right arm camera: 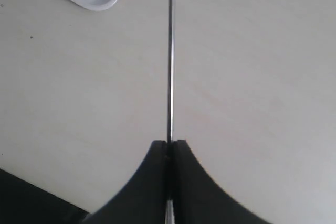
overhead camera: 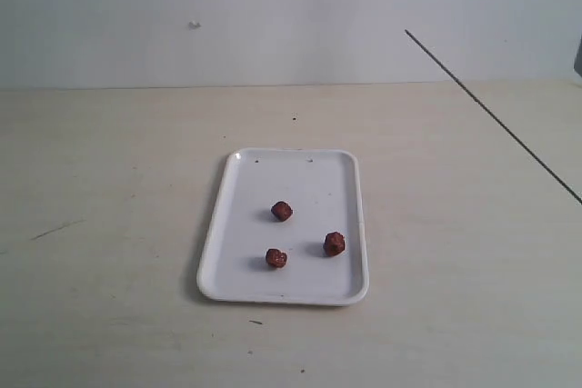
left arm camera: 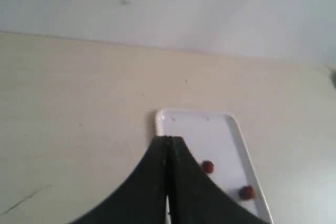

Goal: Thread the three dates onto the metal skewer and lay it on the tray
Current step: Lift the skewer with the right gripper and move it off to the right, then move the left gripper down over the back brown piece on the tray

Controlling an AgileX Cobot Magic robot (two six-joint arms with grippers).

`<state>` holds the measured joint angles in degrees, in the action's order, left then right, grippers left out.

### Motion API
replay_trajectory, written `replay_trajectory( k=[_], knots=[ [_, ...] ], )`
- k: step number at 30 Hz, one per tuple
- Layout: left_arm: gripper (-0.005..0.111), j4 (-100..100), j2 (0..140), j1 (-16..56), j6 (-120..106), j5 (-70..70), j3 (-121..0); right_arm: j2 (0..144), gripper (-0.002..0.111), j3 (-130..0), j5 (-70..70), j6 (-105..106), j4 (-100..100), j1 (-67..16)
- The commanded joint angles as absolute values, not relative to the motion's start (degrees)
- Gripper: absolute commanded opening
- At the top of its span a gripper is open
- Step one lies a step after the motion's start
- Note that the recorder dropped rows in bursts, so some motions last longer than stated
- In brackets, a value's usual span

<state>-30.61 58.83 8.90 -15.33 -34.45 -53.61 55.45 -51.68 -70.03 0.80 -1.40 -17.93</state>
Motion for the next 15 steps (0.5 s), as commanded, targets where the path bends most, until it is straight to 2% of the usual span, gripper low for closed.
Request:
replay_trajectory(
  k=[1, 6, 15],
  knots=[
    [0.000, -37.81, 72.73, 9.26, -27.55, -53.15, -67.80, 54.02, 0.000, -50.81, -69.96, 1.48, -0.50, -17.84],
    [0.000, -33.18, 85.41, 9.34, -27.86, -69.07, -78.92, 54.02, 0.000, -50.80, -69.96, 5.78, 4.83, -17.97],
    [0.000, -16.80, 98.59, 14.80, -28.72, -68.73, -87.74, 54.13, 0.000, -50.69, -69.96, 6.33, 5.07, -17.97]
  ],
)
